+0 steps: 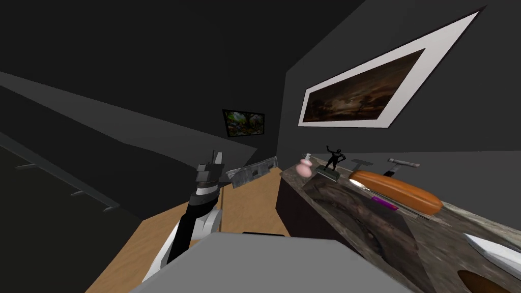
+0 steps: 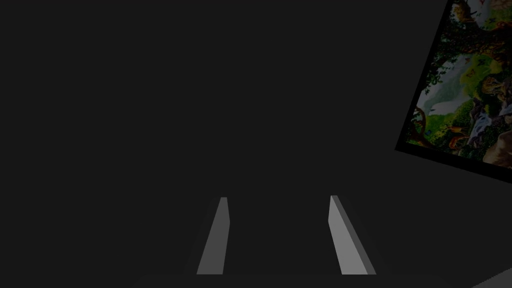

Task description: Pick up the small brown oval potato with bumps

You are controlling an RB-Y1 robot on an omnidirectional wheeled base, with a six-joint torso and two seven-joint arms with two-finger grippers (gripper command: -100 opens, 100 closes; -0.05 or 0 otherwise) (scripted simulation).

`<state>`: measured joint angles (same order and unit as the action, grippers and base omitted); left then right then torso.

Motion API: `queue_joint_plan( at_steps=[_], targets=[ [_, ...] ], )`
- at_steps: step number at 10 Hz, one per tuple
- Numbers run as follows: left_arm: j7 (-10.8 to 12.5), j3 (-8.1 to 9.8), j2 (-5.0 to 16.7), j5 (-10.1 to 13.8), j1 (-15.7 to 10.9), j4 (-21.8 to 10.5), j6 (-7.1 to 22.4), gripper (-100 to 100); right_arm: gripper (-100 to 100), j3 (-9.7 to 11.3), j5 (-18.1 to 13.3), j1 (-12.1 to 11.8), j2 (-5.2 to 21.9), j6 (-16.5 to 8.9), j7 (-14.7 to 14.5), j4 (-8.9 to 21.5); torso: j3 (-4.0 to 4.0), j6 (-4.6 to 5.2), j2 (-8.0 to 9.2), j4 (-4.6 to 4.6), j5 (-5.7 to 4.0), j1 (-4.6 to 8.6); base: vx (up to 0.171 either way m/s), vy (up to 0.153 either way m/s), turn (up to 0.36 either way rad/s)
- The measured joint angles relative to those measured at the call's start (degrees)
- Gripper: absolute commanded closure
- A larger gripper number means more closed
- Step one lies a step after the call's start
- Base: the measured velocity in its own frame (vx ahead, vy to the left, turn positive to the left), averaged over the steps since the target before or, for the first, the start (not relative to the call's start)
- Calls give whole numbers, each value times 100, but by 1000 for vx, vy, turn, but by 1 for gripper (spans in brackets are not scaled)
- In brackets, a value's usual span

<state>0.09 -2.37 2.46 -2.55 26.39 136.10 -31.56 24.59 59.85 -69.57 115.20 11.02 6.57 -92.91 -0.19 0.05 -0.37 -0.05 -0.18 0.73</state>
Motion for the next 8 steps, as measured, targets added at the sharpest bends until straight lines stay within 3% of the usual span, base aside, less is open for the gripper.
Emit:
queue_joint_plan(
  at_steps=[1,2,3,4,5,8],
  targets=[
    [0,1,1,0,1,0,0,0,-100,81,131,65,109,-8,-71,92,-10,1,-18,-4,-9,37,89,-327,109],
    [0,1,1,0,1,0,0,0,-100,-286,-175,-211,99,-78,137,263,-9,3,-13,-4,-17,58,39,-238,16],
    [0,1,1,0,1,0,0,0,-100,-144,-37,-62,196,-87,135,270,-1,6,0,-1,-14,33,14,-87,10],
    [0,0,-1,0,0,0,0,0,0,-109,-4,-37,209,-80,102,266,7,7,13,2,-3,-18,5,-20,4],
    [0,-1,-1,0,0,0,0,0,-100,-114,-8,-40,207,-81,105,267,11,7,20,5,7,-50,9,-13,65],
    [0,-1,-2,0,0,0,0,0,-100,-48,-85,111,-107,-209,-29,297,14,7,24,6,12,-68,10,-7,50]
  ],
)
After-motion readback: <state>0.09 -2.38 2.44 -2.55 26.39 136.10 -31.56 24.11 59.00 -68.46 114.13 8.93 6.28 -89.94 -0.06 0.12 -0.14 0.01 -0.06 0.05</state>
